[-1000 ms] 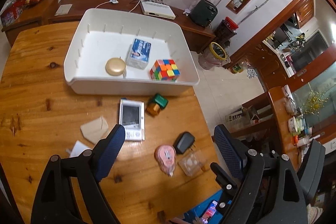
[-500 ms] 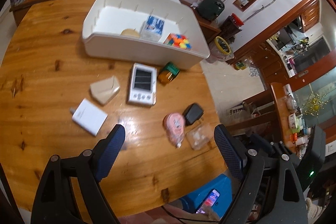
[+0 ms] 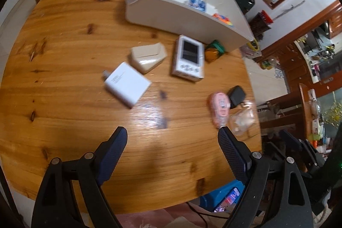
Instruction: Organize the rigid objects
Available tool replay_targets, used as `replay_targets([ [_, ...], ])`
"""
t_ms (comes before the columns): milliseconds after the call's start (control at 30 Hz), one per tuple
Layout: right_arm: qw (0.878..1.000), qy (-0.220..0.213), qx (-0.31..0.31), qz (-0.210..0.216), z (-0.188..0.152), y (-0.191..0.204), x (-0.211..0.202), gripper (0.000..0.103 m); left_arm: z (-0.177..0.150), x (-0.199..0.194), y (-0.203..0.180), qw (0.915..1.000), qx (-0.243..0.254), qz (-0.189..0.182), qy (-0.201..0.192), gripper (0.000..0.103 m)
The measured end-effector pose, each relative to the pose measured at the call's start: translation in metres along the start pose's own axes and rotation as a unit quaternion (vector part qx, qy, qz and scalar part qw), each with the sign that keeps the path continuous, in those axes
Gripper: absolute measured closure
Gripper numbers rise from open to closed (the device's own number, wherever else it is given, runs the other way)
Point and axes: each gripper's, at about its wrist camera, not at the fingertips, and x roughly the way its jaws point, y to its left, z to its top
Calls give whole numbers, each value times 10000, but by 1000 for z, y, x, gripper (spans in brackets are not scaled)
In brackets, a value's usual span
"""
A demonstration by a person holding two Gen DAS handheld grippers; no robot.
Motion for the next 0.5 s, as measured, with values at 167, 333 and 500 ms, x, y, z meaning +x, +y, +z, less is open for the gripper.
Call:
replay_targets([
  [167,9997,48,-81,228,-2,10,9,45,6,12,14,9994,96,344,37,15],
  [333,9990,140,-67,426,-1,17,22,45,20,27,23,9967,414,696,57,15],
  [500,9981,255,-19,554,2,23,37,45,34,40,30,9940,702,839,73,15],
])
